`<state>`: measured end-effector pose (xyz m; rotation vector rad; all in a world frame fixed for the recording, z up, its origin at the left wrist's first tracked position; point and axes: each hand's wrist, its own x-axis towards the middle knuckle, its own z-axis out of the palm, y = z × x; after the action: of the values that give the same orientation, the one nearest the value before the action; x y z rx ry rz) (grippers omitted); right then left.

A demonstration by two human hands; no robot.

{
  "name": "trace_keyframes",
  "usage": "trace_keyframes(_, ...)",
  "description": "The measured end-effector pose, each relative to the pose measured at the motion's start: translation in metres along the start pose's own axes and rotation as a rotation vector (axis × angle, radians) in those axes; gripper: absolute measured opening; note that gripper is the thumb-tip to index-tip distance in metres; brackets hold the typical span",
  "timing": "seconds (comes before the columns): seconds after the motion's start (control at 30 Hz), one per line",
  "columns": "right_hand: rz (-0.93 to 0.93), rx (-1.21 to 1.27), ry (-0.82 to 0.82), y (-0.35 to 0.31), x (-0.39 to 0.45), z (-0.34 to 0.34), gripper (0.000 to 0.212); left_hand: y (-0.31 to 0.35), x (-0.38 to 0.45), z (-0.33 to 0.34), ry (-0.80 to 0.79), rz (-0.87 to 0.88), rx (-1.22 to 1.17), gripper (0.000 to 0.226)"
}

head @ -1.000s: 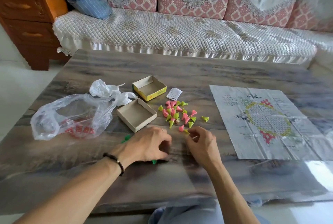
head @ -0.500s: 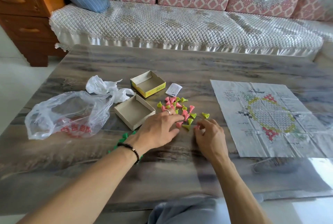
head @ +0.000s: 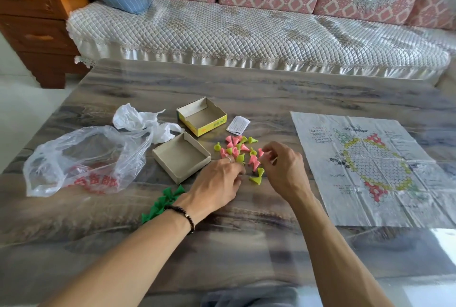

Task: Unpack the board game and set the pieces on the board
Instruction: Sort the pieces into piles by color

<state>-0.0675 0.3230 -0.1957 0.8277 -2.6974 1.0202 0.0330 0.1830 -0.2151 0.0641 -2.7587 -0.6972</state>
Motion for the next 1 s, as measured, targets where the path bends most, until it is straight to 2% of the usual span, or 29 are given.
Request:
trace_keyframes(0.07, -0.049, -0.078, -0.085, -0.003, 0.009, 0.005, 0.009, -0.002, -0.002, -0.002, 0.02, -0.001, -0.015, 0.007)
trace_keyframes(0.17, -0.022, -0.177, -0.175, -0.004, 0.018, 0.011, 0.015, -0.01, -0.001, -0.006, 0.141, -0.055, -0.069, 0.007)
trace_keyframes(0.33, -0.016, -0.173, -0.163, -0.006, 0.017, 0.017, 0.014, -0.022, 0.01, -0.016, 0.197, -0.109, -0.045, 0.007)
trace_keyframes(0.53, 0.032, -0.079, -0.147, -0.002, 0.013, 0.018, 0.007, -0.015, 0.029, -0.016, 0.039, -0.083, -0.069, 0.003)
trace_keyframes(0.7, 0.07, -0.022, -0.163, 0.003, 0.014, 0.017, 0.008, -0.007, 0.052, -0.021, -0.114, -0.104, 0.025, 0.006)
trace_keyframes(0.8, 0.15, 0.083, -0.093, 0.003, 0.011, 0.011, 0.009, -0.002, 0.063, -0.021, -0.215, -0.148, 0.092, 0.017)
trace_keyframes(0.9, 0.198, 0.183, -0.001, 0.007, 0.009, 0.005, 0.011, -0.002, 0.071, -0.016, -0.236, -0.21, 0.034, 0.031)
trace_keyframes(1.0, 0.249, 0.245, 0.031, 0.009, 0.003, -0.004, 0.008, -0.005, 0.072, -0.017, -0.192, -0.292, -0.098, 0.029)
